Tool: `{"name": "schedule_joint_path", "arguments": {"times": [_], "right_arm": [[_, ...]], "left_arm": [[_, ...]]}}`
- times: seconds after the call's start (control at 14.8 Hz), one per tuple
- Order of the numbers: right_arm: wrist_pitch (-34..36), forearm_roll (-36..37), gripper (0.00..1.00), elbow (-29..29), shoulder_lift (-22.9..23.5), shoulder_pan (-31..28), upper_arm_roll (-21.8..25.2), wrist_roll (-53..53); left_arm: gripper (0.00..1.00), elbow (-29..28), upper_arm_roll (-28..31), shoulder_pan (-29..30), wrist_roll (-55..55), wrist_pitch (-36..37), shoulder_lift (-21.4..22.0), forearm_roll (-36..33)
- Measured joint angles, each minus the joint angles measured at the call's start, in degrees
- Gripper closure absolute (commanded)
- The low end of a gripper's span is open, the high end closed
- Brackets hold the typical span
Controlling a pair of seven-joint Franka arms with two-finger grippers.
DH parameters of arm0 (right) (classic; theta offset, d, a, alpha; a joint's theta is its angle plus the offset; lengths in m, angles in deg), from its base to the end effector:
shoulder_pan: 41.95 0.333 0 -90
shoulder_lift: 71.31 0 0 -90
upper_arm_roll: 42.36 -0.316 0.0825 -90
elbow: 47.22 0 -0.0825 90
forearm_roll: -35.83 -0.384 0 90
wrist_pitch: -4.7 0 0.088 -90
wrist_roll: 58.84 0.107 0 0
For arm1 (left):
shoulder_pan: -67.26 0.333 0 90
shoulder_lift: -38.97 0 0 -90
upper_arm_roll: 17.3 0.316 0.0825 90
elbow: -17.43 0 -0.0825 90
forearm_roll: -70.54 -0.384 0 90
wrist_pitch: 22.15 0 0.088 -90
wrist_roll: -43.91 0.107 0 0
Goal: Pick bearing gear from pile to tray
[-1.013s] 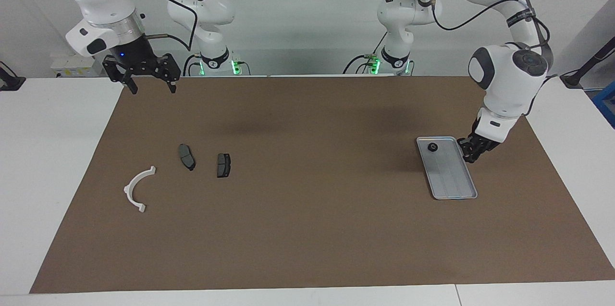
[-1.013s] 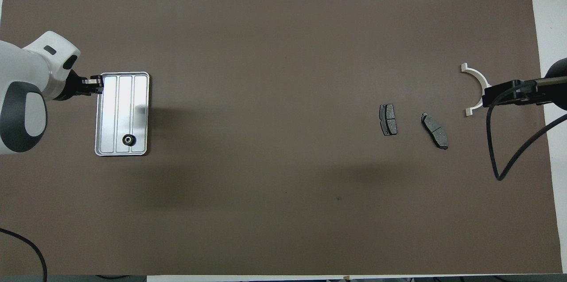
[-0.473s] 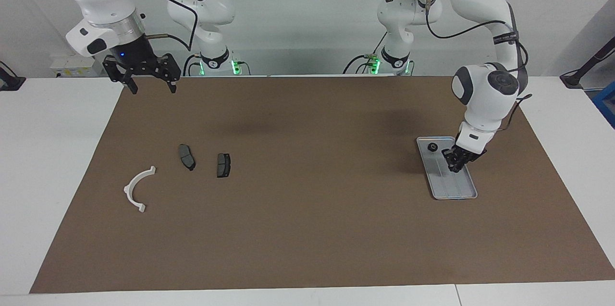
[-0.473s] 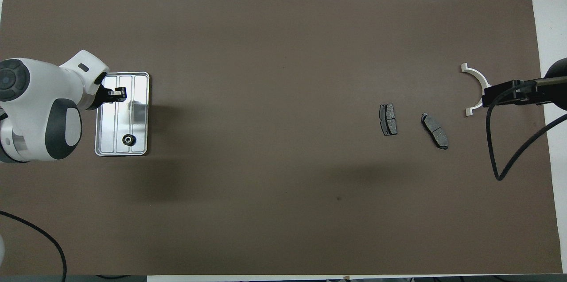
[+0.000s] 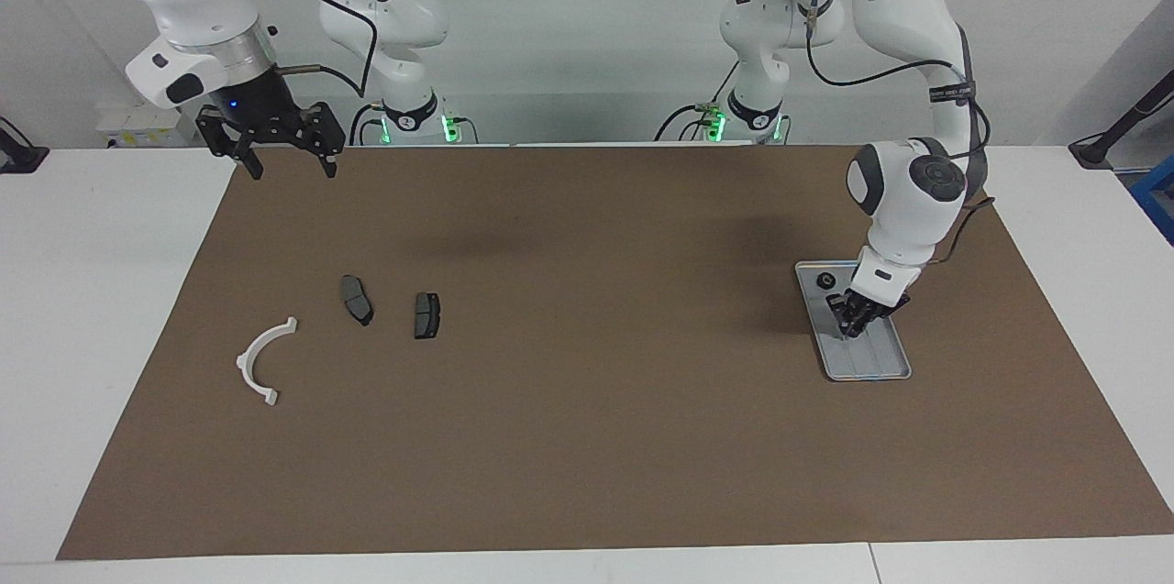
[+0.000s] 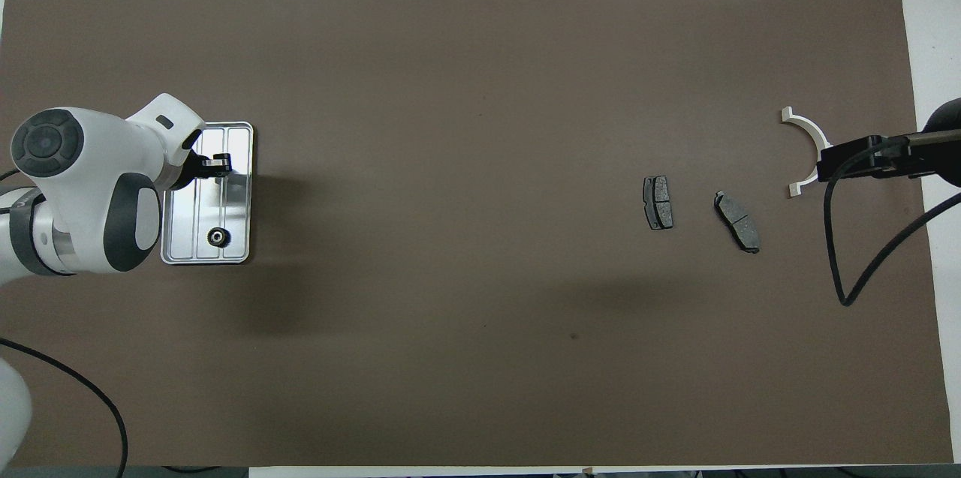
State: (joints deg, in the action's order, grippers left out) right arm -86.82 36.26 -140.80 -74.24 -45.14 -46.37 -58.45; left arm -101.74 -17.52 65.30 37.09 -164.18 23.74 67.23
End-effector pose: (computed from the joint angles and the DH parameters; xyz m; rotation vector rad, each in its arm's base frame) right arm 0.5407 0.0079 0.6252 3.1306 0.0119 0.0238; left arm 0.5957 -0.0228 0.3121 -3.1069 -0.0591 -0.2111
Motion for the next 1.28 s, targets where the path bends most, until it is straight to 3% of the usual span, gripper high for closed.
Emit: {"name": "schedule_joint_path", "arguments": {"times": [0.47,0.54,0.61,0.68,1.08,1.28], "right_arm": [[0.0,0.0,0.0,0.0,0.0,0.0,0.0,0.0],[0.0,0.0,0.0,0.0,0.0,0.0,0.0,0.0],[0.0,0.0,0.0,0.0,0.0,0.0,0.0,0.0],[0.0,0.0,0.0,0.0,0.0,0.0,0.0,0.0],[0.0,0.0,0.0,0.0,0.0,0.0,0.0,0.0],[0.0,0.0,0.0,0.0,0.0,0.0,0.0,0.0]], "left_arm": [[1.0,-2.5,0.0,-0.8,-0.3,-2.9,0.1,0.0],[0.78,-2.6,0.0,-0.8,-0.3,-3.1,0.2,0.0],[0.15,-2.6,0.0,-0.8,-0.3,-3.1,0.2,0.0],[0.0,-2.7,0.0,-0.8,-0.3,-3.1,0.2,0.0],[0.0,-1.2,0.2,-0.7,-0.3,-2.0,0.2,0.0],[0.0,7.1,0.3,-0.7,-0.3,9.4,1.0,1.0]]}}
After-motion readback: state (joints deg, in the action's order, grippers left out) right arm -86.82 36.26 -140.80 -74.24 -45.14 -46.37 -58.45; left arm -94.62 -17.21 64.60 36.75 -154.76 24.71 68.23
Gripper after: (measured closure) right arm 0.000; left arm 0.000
